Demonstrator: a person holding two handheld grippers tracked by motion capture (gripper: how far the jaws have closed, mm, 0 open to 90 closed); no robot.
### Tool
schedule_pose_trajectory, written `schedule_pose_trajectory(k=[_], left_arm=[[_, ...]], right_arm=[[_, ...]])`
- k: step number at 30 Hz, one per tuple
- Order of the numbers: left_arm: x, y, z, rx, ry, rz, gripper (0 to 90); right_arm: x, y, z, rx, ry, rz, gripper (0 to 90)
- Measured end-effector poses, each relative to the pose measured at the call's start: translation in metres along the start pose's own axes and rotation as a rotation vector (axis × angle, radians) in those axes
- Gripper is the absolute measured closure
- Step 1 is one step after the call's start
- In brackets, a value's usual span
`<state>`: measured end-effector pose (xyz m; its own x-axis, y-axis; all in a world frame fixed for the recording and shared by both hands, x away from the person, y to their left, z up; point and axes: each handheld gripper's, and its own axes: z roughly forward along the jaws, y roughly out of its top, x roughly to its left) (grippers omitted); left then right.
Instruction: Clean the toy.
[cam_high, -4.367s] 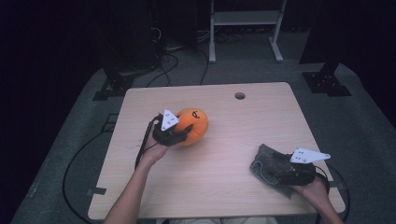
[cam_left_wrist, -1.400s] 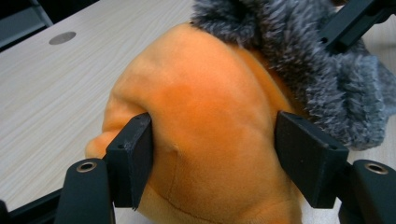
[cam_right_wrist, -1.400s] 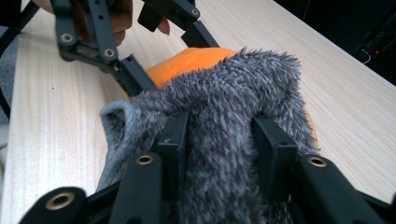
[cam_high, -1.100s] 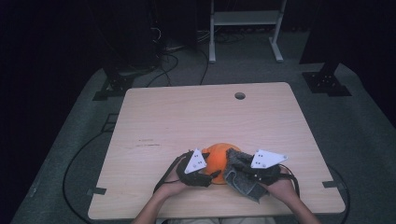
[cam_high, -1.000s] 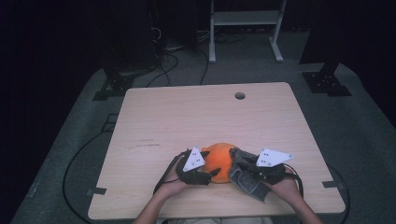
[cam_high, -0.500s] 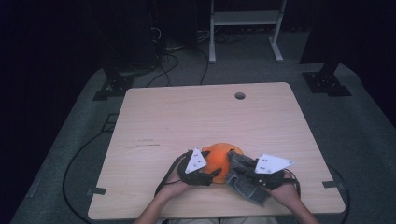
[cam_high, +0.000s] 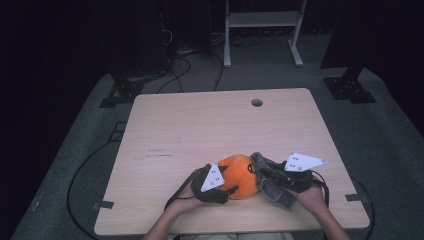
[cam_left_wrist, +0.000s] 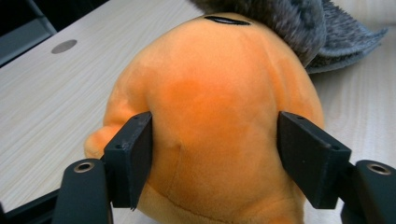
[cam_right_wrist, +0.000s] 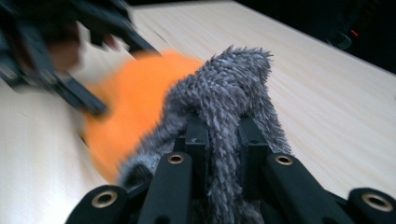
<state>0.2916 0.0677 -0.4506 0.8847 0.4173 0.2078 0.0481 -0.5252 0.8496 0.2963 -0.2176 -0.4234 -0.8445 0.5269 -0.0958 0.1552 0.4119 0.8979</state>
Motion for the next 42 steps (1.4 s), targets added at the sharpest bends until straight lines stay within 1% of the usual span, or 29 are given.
schedule_pose_trajectory(k=[1, 2, 3, 4, 6, 9, 10, 11, 13, 14, 15, 16, 17, 19, 21, 22, 23, 24, 25, 26, 27, 28, 31, 33, 35, 36, 39, 40, 42], left_arm=[[0.001, 0.002, -0.002, 0.001, -0.011, 0.002, 28.5], [0.006, 0.007, -0.009, -0.029, -0.016, -0.019, 23.3], [0.006, 0.007, -0.009, -0.029, -0.016, -0.019, 21.0], [0.01, 0.013, -0.014, -0.104, 0.005, -0.074, 20.0], [0.011, 0.015, -0.013, -0.112, 0.019, -0.083, 20.0], [0.009, 0.012, -0.003, -0.038, 0.015, -0.061, 23.8], [0.008, 0.008, -0.001, -0.048, -0.001, -0.081, 26.0], [0.008, 0.008, -0.001, -0.048, -0.001, -0.081, 26.2], [0.008, 0.007, -0.001, -0.045, -0.003, -0.086, 27.0], [0.008, 0.006, -0.002, -0.037, -0.002, -0.083, 27.2], [0.008, 0.006, -0.002, -0.037, -0.002, -0.083, 27.3], [0.01, 0.004, -0.002, -0.038, -0.007, -0.095, 27.3], [0.01, 0.004, -0.002, -0.038, -0.007, -0.095, 27.9], [0.007, 0.004, 0.0, -0.044, -0.007, -0.084, 28.4], [0.005, 0.005, 0.001, -0.045, -0.006, -0.079, 28.9], [0.0, 0.007, 0.004, -0.042, -0.007, -0.055, 29.1], [0.0, 0.007, 0.004, -0.042, -0.007, -0.055, 29.4], [-0.007, 0.01, 0.006, -0.046, -0.018, -0.023, 29.4], [-0.01, 0.011, 0.006, -0.038, -0.02, -0.003, 29.4], [-0.01, 0.011, 0.006, -0.038, -0.02, -0.003, 29.4], [-0.012, 0.012, 0.005, -0.027, -0.017, 0.014, 29.4], [-0.012, 0.012, 0.004, -0.017, -0.016, 0.023, 29.7], [-0.012, 0.01, 0.003, -0.014, -0.029, 0.016, 30.1], [-0.011, 0.01, 0.002, -0.017, -0.036, 0.016, 30.1], [-0.011, 0.01, 0.002, -0.017, -0.042, 0.015, 30.0], [-0.012, 0.009, 0.001, -0.02, -0.044, 0.013, 29.9], [-0.011, 0.008, 0.001, -0.024, -0.048, 0.01, 29.9], [-0.011, 0.008, 0.0, -0.021, -0.048, 0.013, 29.9], [-0.013, 0.008, 0.0, -0.02, -0.043, 0.022, 29.5]], right_arm=[[0.0, 0.0, 0.0, 0.0, 0.0, 0.0, 77.2], [0.006, 0.001, 0.006, 0.029, 0.006, -0.033, 77.3], [0.006, 0.001, 0.006, 0.029, 0.006, -0.033, 77.3], [0.01, -0.001, 0.006, 0.026, 0.01, -0.039, 77.4], [0.012, -0.001, 0.005, 0.017, 0.024, -0.044, 77.4], [0.019, 0.0, 0.005, 0.018, 0.025, -0.063, 77.4], [0.015, -0.003, 0.004, 0.036, 0.02, -0.052, 77.6], [0.015, -0.003, 0.004, 0.036, 0.02, -0.052, 77.6], [0.007, -0.011, 0.002, 0.056, 0.009, -0.01, 77.7], [-0.003, -0.021, -0.001, 0.115, -0.031, 0.031, 77.7], [-0.003, -0.021, -0.001, 0.115, -0.031, 0.031, 77.7], [-0.011, -0.031, -0.002, 0.167, -0.046, 0.055, 77.6], [-0.011, -0.031, -0.002, 0.167, -0.046, 0.055, 77.6], [-0.01, -0.026, -0.01, 0.11, -0.019, 0.058, 77.6], [-0.002, -0.011, -0.011, 0.052, 0.041, 0.037, 77.6], [0.003, -0.003, -0.011, 0.025, 0.083, 0.022, 77.5], [0.003, -0.003, -0.011, 0.025, 0.083, 0.022, 77.5], [0.014, 0.014, -0.005, -0.012, 0.131, -0.014, 77.5], [0.018, 0.02, 0.0, -0.002, 0.135, -0.027, 77.4], [0.021, 0.023, 0.006, 0.019, 0.13, -0.043, 77.4], [0.021, 0.023, 0.006, 0.019, 0.13, -0.043, 77.4], [0.022, 0.023, 0.012, 0.044, 0.121, -0.052, 77.5], [0.014, 0.014, 0.014, 0.034, 0.132, 0.004, 77.6], [0.008, 0.008, 0.009, 0.038, 0.103, 0.021, 77.6], [0.001, 0.0, 0.003, 0.046, 0.085, 0.056, 77.6], [-0.005, -0.009, -0.002, 0.067, 0.063, 0.084, 77.5], [-0.011, -0.017, -0.005, 0.09, 0.054, 0.109, 77.5], [-0.015, -0.021, -0.007, 0.117, 0.042, 0.115, 77.4], [-0.015, -0.019, -0.009, 0.104, 0.044, 0.118, 77.5]])
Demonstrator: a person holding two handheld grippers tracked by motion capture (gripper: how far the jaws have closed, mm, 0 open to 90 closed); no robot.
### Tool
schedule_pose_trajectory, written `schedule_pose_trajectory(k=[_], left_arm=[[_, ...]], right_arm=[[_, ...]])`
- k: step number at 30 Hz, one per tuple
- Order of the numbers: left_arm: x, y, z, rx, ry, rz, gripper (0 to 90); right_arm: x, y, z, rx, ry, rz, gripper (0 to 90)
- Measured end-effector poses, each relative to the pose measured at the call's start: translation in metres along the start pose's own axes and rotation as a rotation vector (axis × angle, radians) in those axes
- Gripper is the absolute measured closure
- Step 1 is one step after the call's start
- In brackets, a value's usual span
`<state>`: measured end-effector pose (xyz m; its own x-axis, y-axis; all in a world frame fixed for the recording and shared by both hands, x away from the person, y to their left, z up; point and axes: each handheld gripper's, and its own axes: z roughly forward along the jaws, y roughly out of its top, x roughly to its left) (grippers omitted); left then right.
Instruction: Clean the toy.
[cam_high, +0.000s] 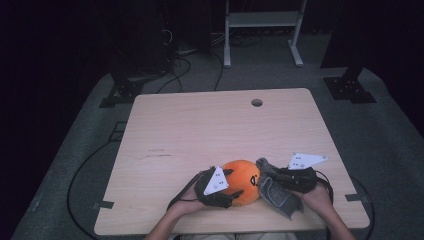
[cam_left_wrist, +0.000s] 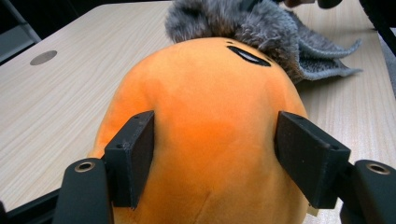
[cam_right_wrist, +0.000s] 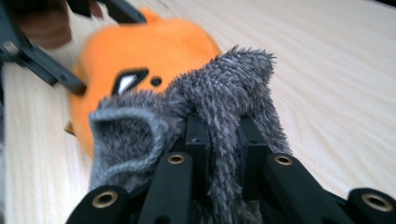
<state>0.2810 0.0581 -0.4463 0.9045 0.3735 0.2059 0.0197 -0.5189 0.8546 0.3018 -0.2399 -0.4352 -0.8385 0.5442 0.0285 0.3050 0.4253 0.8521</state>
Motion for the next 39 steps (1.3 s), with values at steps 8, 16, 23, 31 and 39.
schedule_pose_trajectory(k=[8, 16, 23, 31, 39], left_arm=[[-0.004, 0.003, 0.0, 0.008, 0.003, 0.047, 25.4], [0.017, 0.012, -0.014, -0.033, -0.009, -0.092, 13.5], [0.008, 0.008, -0.002, 0.035, 0.065, -0.047, 16.9], [0.009, 0.006, -0.003, 0.036, 0.062, -0.038, 18.2], [0.024, 0.014, -0.017, 0.01, 0.073, -0.115, 9.6]], right_arm=[[0.034, 0.034, 0.013, -0.051, 0.072, -0.131, 77.4], [0.032, 0.021, 0.009, -0.057, 0.078, -0.112, 77.4], [0.017, 0.008, 0.005, -0.032, 0.054, -0.062, 77.5], [0.017, 0.017, 0.005, -0.037, 0.026, -0.059, 77.4], [0.022, 0.009, 0.003, -0.004, 0.026, -0.091, 77.4]])
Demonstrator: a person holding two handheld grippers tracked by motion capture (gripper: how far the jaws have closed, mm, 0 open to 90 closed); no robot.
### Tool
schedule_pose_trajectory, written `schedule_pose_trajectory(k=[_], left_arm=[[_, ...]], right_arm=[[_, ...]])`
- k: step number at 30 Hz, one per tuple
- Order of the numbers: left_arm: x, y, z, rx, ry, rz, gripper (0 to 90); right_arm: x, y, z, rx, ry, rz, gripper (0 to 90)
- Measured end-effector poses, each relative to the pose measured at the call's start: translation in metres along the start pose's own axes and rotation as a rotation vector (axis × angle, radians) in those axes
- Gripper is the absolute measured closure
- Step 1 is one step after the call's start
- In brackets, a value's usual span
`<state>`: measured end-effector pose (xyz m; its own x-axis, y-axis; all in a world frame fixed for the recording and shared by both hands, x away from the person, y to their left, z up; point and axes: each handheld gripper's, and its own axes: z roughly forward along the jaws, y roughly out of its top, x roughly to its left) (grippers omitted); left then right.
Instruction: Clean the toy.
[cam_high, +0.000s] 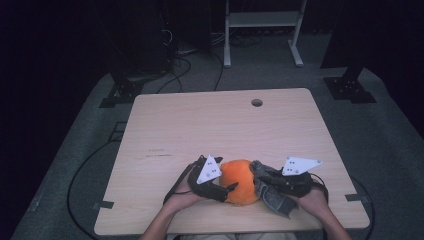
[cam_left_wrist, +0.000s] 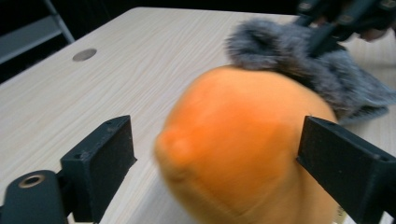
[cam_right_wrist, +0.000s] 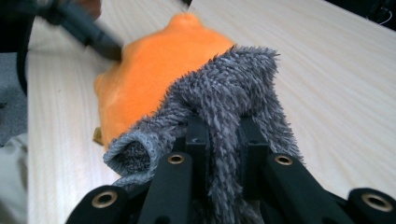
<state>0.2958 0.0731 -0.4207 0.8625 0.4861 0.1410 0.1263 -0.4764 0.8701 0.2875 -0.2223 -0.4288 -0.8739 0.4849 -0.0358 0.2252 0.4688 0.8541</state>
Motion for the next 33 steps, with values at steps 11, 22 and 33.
schedule_pose_trajectory(k=[11, 22, 33], left_arm=[[-0.026, -0.004, 0.013, -0.005, -0.061, 0.168, 26.9], [-0.026, -0.008, 0.012, -0.013, -0.067, 0.169, 27.0], [-0.036, -0.004, 0.014, -0.048, -0.083, 0.242, 26.7]], right_arm=[[0.014, 0.034, -0.003, -0.071, 0.061, -0.055, 77.4], [-0.011, 0.009, -0.003, -0.038, 0.032, 0.047, 77.5], [0.003, 0.036, -0.008, -0.057, 0.086, -0.036, 77.5]])
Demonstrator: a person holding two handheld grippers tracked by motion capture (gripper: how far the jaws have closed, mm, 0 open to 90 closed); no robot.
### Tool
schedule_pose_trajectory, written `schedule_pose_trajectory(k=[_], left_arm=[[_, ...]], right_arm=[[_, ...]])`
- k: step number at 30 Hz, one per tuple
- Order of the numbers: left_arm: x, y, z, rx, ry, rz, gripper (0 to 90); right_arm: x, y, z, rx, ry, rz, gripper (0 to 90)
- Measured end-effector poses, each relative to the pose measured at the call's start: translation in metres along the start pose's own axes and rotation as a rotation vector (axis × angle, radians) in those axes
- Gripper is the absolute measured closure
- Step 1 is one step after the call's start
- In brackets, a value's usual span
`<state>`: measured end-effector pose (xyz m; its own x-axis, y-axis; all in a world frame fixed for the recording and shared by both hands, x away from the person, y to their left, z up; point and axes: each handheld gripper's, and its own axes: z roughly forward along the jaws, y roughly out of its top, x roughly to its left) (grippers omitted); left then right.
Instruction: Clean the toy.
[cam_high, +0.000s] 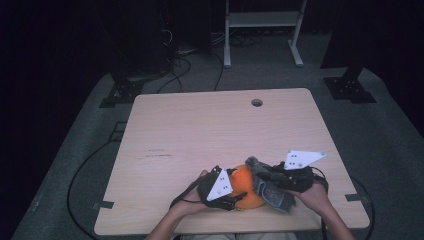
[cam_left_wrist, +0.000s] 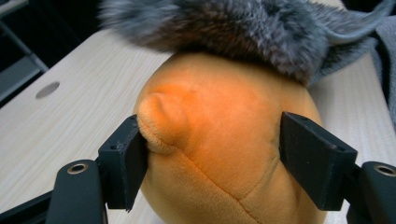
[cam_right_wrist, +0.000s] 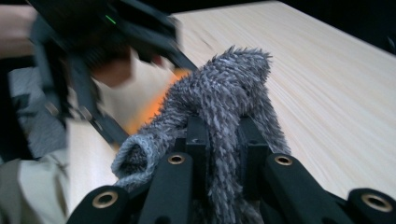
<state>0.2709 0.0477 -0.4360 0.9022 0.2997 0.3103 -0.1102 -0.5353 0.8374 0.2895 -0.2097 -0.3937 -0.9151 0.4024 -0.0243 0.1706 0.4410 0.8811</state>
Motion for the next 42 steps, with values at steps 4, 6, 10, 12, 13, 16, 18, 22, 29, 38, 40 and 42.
schedule_pose_trajectory(k=[4, 6, 10, 12, 13, 16, 18, 22, 29, 38, 40, 42], left_arm=[[-0.003, 0.001, 0.0, 0.008, 0.003, 0.029, 26.7], [-0.003, 0.0, -0.001, 0.002, 0.001, 0.027, 26.9], [-0.003, -0.001, -0.001, -0.003, -0.004, 0.024, 26.9], [-0.002, -0.002, -0.001, -0.002, -0.005, 0.022, 26.9], [-0.001, -0.002, -0.002, -0.001, -0.007, 0.022, 26.9], [0.003, -0.005, -0.003, 0.002, -0.008, 0.002, 26.8], [0.003, -0.006, -0.003, 0.0, -0.007, -0.01, 26.8], [0.01, -0.01, -0.004, 0.01, -0.007, -0.051, 26.7], [0.019, -0.016, -0.004, 0.019, 0.005, -0.117, 26.8], [0.031, -0.026, -0.003, 0.013, 0.01, -0.208, 27.9], [0.033, -0.027, -0.002, 0.012, 0.012, -0.219, 27.9], [0.034, -0.027, -0.002, 0.015, 0.022, -0.226, 27.8]], right_arm=[[0.009, 0.014, 0.016, 0.049, 0.005, -0.037, 77.6], [0.003, 0.01, 0.017, 0.038, 0.019, -0.008, 77.7], [-0.011, -0.003, 0.009, 0.03, -0.001, 0.048, 77.7], [-0.019, -0.012, 0.004, 0.032, -0.018, 0.078, 77.7], [-0.019, -0.012, 0.004, 0.032, -0.018, 0.078, 77.7], [-0.03, -0.033, -0.004, 0.062, -0.048, 0.14, 77.7], [-0.032, -0.04, -0.007, 0.076, -0.063, 0.153, 77.6], [-0.026, -0.035, -0.013, 0.071, -0.075, 0.12, 77.6], [0.012, -0.005, 0.0, 0.05, 0.011, -0.014, 77.5], [-0.006, -0.027, 0.002, 0.072, -0.054, 0.035, 77.4], [-0.013, -0.034, -0.001, 0.085, -0.076, 0.054, 77.4], [-0.018, -0.039, -0.004, 0.1, -0.101, 0.067, 77.4]])
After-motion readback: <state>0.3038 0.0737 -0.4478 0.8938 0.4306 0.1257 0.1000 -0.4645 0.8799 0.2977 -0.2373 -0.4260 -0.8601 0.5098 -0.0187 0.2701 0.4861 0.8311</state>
